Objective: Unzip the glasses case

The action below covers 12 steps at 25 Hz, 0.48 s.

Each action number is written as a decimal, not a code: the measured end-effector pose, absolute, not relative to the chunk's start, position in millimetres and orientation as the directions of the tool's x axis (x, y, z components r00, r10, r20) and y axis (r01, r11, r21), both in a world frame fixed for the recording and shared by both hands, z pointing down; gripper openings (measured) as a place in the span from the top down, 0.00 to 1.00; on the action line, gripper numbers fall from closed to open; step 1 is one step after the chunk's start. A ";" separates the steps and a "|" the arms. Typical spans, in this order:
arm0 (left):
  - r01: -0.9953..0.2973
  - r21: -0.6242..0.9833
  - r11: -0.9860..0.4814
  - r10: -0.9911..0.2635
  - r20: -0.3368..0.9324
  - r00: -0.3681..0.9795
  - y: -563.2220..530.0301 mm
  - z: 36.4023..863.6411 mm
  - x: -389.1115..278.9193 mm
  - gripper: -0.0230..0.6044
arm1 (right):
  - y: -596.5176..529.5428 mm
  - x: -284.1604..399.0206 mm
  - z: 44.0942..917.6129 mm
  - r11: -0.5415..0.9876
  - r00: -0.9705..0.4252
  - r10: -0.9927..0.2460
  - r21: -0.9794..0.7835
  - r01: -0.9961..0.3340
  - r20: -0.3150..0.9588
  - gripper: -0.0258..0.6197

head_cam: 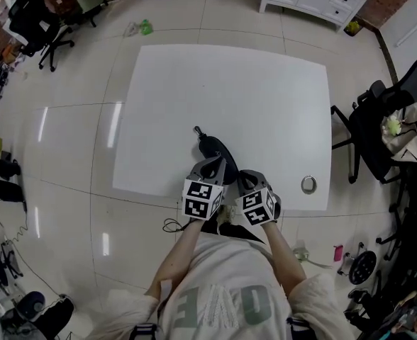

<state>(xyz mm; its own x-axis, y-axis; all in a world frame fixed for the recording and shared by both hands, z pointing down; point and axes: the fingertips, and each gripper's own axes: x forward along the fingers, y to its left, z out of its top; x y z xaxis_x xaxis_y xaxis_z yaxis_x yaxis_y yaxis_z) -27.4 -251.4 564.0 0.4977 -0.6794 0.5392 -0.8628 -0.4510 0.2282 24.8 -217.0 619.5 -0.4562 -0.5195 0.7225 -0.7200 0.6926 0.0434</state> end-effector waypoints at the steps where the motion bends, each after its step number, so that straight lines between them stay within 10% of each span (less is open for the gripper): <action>1: -0.864 0.224 -0.451 -0.683 0.536 0.495 -251.3 561.0 -27.0 0.95 | -218.7 29.2 618.4 0.659 -0.435 -0.543 0.043 -0.751 0.719 0.96; 12: -0.894 0.141 -0.426 -0.705 0.568 0.425 -250.7 555.4 -48.8 0.95 | -159.0 -49.3 604.9 0.797 -0.586 -0.448 0.005 -0.604 0.675 0.96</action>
<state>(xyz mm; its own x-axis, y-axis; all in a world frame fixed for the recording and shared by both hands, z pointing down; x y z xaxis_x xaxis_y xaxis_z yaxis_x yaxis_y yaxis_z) -48.8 -250.7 555.4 0.4252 -0.7048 0.5679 -0.8938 -0.4259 0.1406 -49.3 -159.0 604.9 -0.5861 -0.4483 0.6749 -0.6039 0.7971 0.0051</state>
